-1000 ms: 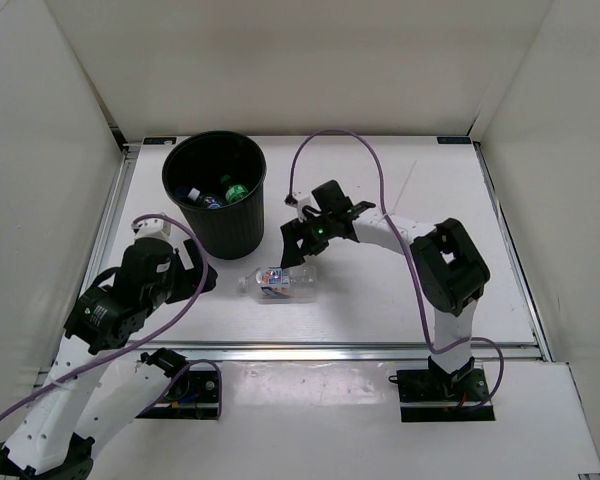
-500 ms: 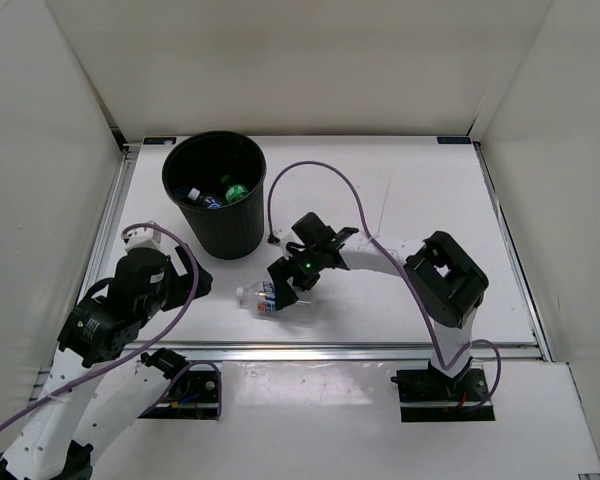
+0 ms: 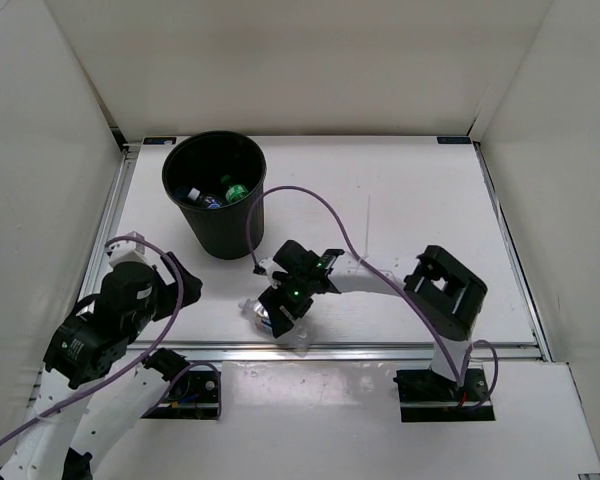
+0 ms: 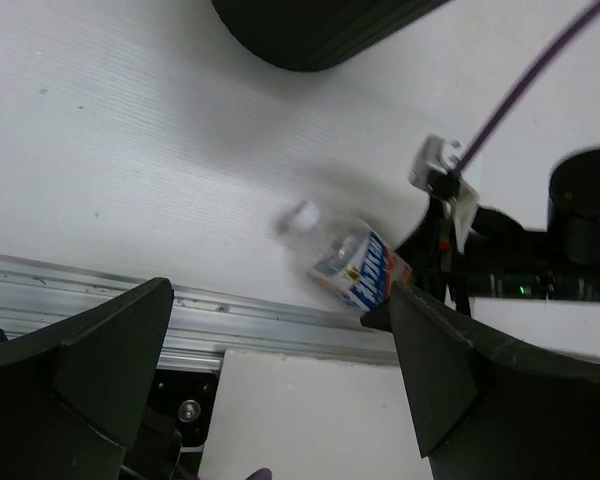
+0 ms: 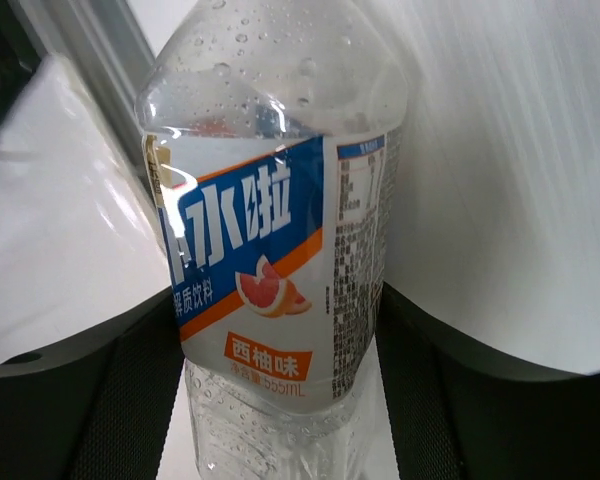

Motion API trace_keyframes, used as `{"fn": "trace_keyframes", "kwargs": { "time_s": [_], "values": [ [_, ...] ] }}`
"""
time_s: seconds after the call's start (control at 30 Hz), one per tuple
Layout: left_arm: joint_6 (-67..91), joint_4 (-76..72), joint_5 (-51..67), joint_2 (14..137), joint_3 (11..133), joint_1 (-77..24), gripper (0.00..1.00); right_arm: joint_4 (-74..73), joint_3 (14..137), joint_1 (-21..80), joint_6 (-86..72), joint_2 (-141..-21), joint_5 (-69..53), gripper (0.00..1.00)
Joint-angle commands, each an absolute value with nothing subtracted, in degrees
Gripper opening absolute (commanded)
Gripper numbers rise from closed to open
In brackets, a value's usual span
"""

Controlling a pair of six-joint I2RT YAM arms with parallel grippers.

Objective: Put the plastic bottles in the bin

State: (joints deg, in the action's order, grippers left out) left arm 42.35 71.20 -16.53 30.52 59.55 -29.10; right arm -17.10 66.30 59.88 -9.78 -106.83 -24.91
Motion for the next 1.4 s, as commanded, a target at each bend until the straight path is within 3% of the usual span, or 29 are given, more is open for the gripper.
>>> {"fn": "trace_keyframes", "kwargs": {
  "time_s": [0.0,0.17,0.23,0.33,0.37,0.43,0.5,0.67,1.0,1.07,1.23,1.37],
  "values": [
    [46.0,72.2,-23.0,29.6,61.6,-29.4,1.0,-25.6,63.4,60.7,-10.6,-99.4,-17.6,0.6],
    [50.9,69.8,-30.0,28.5,62.1,-29.4,1.0,-36.4,72.0,66.6,-10.6,-85.9,-10.3,0.58],
    [52.5,69.8,-32.9,28.5,62.1,-29.4,1.0,-39.5,84.3,68.0,-9.4,-85.3,-5.9,0.58],
    [55.0,69.8,-35.1,29.6,62.1,-29.4,1.0,-46.1,101.8,68.6,-6.4,-92.6,-3.2,0.58],
    [55.0,69.8,-35.2,30.3,62.1,-29.4,1.0,-47.7,115.9,67.8,-3.1,-95.5,-1.4,0.58],
    [55.0,69.8,-35.2,31.0,62.1,-29.4,1.0,-51.7,132.0,65.5,-0.5,-106.1,-0.6,0.58],
    [55.0,69.3,-35.2,31.7,61.6,-29.4,1.0,-49.9,144.2,60.6,-0.4,-110.6,-2.3,0.65],
    [54.4,68.0,-34.0,33.6,61.6,-29.4,1.0,-34.4,140.7,52.5,-4.7,-113.2,-10.1,0.82],
    [52.1,66.9,-34.0,35.9,62.1,-29.4,1.0,-21.9,144.3,48.5,-13.0,-121.9,-17.8,0.92],
    [52.1,66.9,-33.5,36.4,62.7,-29.4,1.0,-21.9,144.3,48.5,-13.5,-121.9,-17.8,0.99],
    [51.6,66.4,-33.5,36.9,62.7,-29.4,1.0,-23.8,142.1,48.0,-13.5,-117.3,-13.6,0.99],
    [52.2,65.8,-34.1,36.9,62.1,-29.4,1.0,-25.7,133.2,46.2,-12.9,-108.2,-3.8,0.99]
  ]
}}
